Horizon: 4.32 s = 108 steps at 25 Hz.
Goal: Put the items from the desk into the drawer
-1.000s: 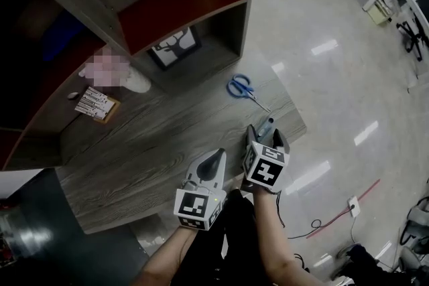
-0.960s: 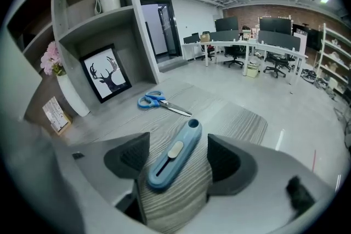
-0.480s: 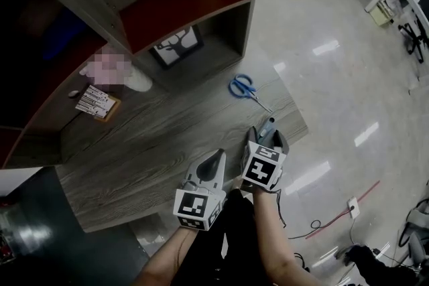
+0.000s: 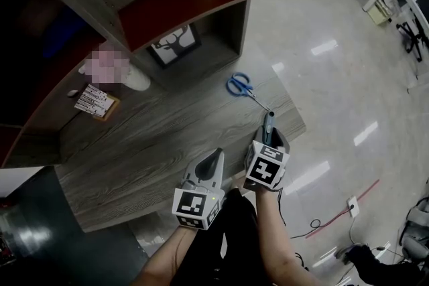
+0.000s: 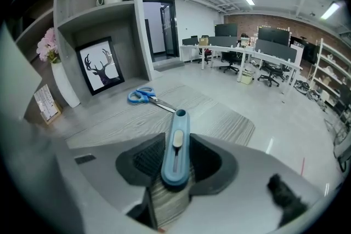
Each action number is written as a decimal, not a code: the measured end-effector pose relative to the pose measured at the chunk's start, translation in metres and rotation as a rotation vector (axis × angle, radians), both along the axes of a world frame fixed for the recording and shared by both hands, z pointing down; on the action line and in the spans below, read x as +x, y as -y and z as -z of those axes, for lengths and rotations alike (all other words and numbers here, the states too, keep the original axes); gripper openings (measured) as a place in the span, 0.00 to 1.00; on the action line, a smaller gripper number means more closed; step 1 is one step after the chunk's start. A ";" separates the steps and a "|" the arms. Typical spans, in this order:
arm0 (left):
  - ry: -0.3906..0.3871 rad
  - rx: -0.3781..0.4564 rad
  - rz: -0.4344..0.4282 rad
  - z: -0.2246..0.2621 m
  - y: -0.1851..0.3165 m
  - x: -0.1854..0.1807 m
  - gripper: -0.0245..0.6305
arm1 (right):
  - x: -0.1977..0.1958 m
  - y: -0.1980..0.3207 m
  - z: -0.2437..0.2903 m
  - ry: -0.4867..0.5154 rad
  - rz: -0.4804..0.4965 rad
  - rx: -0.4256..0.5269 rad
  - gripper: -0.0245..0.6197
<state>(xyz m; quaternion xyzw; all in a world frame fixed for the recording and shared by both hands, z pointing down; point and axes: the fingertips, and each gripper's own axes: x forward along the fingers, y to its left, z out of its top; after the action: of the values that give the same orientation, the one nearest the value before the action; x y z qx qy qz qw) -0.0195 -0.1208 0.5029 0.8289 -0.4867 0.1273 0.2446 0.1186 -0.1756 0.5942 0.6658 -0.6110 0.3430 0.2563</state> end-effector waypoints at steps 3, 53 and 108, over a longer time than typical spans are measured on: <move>0.003 0.003 -0.001 0.001 -0.003 0.000 0.05 | 0.001 -0.001 0.000 -0.002 0.015 -0.006 0.26; -0.005 0.004 -0.346 -0.002 -0.095 0.101 0.05 | 0.099 -0.150 0.018 -0.048 -0.219 -0.009 0.26; 0.018 -0.125 -0.140 -0.078 -0.127 0.012 0.05 | -0.030 -0.121 -0.076 0.133 0.114 -0.047 0.45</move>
<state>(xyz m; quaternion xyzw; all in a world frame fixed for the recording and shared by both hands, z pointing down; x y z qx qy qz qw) -0.0072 0.0060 0.5806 0.8428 -0.4209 0.1818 0.2821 0.0889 -0.0548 0.6702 0.5995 -0.6553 0.3858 0.2497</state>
